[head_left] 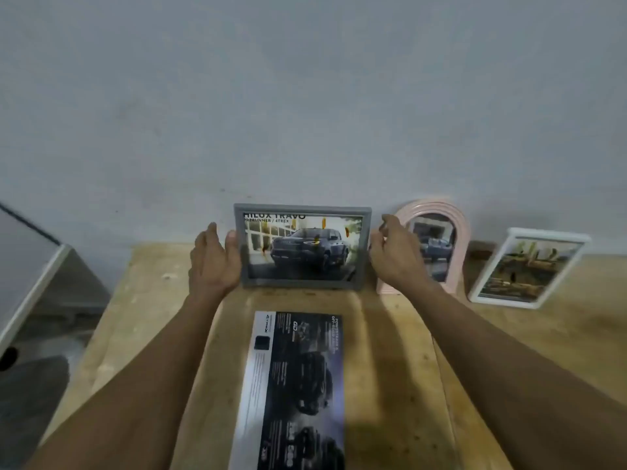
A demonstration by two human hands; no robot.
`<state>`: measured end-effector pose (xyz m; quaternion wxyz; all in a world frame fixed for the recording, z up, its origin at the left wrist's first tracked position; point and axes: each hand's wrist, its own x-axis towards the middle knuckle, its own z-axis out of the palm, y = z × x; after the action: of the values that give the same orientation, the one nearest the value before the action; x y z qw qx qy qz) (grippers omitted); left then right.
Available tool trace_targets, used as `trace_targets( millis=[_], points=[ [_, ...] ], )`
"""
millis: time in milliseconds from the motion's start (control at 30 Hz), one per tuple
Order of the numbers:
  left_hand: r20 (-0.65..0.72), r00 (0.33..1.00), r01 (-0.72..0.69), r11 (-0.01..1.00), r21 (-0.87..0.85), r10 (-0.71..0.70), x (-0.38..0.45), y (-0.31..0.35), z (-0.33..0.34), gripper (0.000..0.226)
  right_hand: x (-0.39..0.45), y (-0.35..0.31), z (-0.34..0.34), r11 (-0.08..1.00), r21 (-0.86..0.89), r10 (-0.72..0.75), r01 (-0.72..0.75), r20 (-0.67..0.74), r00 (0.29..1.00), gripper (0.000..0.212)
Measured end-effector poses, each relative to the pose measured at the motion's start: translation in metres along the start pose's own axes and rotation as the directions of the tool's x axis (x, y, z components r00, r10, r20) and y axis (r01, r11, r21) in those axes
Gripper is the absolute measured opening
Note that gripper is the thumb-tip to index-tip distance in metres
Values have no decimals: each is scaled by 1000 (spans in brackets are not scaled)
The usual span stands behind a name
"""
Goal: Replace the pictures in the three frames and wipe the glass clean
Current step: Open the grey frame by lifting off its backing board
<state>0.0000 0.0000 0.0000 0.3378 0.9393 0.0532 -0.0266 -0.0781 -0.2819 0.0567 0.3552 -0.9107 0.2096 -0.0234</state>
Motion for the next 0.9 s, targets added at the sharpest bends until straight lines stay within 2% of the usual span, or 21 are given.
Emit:
trace_targets(
  millis=[133, 233, 367, 533, 700, 800, 900],
  points=[
    [-2, 997, 81, 996, -38, -82, 29, -21, 28, 61, 18, 11, 41, 986, 68, 142, -150, 112, 984, 38],
    [23, 991, 135, 989, -57, -133, 49, -31, 48, 56, 35, 25, 70, 966, 145, 199, -214, 114, 973, 26],
    [48, 984, 175, 979, -108, -171, 70, -35, 66, 48, 54, 30, 92, 938, 197, 271, -286, 102, 957, 46],
    [82, 966, 258, 925, -279, -245, 84, -35, 77, 43, 66, 36, 104, 918, 191, 336, -346, 87, 938, 47],
    [24, 949, 305, 896, -324, -315, 78, -34, 69, 39, 67, 28, 101, 912, 217, 338, -349, 85, 937, 42],
    [-51, 939, 297, 880, -370, -339, 65, -35, 51, 40, 57, 16, 94, 912, 310, 263, -270, 65, 963, 38],
    [-95, 926, 297, 859, -418, -366, 51, -35, 26, 46, 48, 3, 82, 881, 394, 264, -261, 48, 963, 37]
  ],
)
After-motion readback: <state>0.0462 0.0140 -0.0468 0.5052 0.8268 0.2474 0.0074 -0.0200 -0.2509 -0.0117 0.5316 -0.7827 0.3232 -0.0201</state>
